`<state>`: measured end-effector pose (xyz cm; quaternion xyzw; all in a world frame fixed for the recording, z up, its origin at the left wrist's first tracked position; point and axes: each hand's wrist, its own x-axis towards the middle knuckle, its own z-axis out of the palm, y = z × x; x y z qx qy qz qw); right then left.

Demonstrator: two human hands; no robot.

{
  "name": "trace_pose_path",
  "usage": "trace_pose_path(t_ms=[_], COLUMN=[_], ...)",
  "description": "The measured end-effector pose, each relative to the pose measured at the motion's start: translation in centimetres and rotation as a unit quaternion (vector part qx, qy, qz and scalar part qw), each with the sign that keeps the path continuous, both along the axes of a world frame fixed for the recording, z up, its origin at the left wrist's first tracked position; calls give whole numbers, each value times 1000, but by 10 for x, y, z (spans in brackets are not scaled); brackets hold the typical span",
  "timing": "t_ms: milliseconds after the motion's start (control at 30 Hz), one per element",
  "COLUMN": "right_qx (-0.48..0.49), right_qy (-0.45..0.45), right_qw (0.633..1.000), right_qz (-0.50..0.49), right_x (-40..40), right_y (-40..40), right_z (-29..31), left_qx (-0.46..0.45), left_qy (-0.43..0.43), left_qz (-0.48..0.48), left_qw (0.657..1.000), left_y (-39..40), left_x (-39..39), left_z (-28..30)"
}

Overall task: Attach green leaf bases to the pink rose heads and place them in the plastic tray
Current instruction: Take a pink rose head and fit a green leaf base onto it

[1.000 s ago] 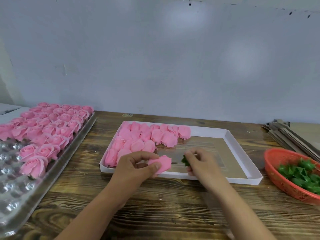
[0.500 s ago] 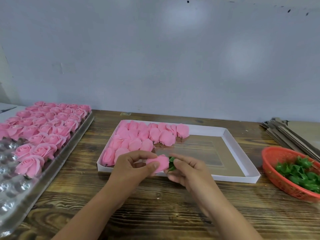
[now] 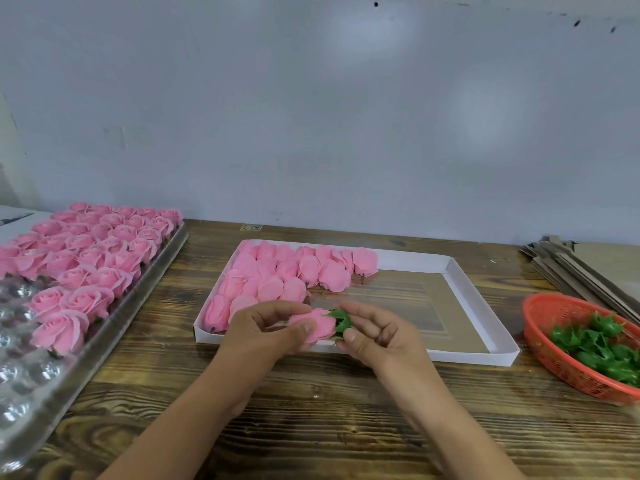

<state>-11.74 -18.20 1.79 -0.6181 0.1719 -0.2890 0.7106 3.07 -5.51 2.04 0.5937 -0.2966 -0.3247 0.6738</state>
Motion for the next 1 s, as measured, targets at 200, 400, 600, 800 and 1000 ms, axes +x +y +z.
trace_pose_path(t_ms=[200, 400, 600, 800, 1000], right_qx=[-51, -69, -75, -86, -90], right_qy=[5, -11, -12, -4, 8], right_qw=[999, 998, 997, 996, 996], right_qz=[-4, -12, -13, 1, 7], right_x=[1, 2, 3, 1, -3], right_y=[-2, -2, -1, 2, 1], right_z=[-3, -5, -8, -6, -7], left_qx=[-5, -27, -12, -6, -2], left_qy=[50, 91, 64, 40, 35], left_qz=[-22, -21, -30, -52, -73], left_qw=[999, 995, 997, 998, 997], left_y=[0, 1, 2, 4, 4], left_x=[3, 1, -1, -2, 0], left_z=[0, 2, 2, 2, 1])
